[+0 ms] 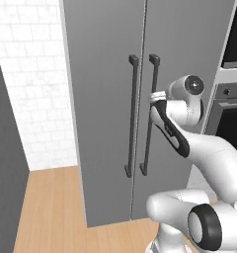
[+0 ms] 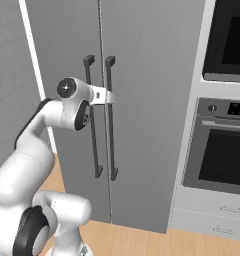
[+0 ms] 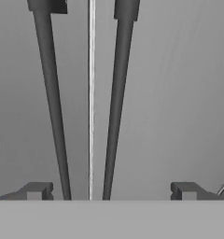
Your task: Grab a lemon wedge from the fridge and one ice cube from the ice bowl, and put them in the glass of lemonade.
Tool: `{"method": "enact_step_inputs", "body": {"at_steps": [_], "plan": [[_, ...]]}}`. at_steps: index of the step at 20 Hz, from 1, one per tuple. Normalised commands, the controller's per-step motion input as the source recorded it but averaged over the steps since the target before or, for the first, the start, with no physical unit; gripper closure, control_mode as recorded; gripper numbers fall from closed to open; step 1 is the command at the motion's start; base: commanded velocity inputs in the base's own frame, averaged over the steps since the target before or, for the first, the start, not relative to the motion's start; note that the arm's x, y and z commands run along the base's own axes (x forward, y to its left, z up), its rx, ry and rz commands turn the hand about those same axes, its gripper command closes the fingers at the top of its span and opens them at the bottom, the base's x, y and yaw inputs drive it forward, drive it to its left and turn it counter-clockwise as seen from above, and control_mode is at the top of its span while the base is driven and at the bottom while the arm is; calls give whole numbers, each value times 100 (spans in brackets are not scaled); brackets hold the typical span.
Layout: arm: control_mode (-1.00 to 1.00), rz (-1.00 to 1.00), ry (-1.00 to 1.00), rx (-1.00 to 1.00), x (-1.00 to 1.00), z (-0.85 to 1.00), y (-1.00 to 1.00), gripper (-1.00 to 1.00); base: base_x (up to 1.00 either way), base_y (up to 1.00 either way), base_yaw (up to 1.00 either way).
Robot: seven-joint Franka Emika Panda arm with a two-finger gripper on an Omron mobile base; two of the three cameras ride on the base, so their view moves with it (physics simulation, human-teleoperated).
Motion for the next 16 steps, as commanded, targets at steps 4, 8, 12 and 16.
{"method": "enact_step_inputs", "body": {"at_steps": [4,8,12,16], "plan": [[-100,0,0,0,59,-2,-4,-100,0,0,0],[-100,0,5,0,38,11,-11,-100,0,0,0],[-100,0,14,0,15,46,-1,-100,0,0,0],[-100,0,13,0,12,2,0,-100,0,0,0]]}}
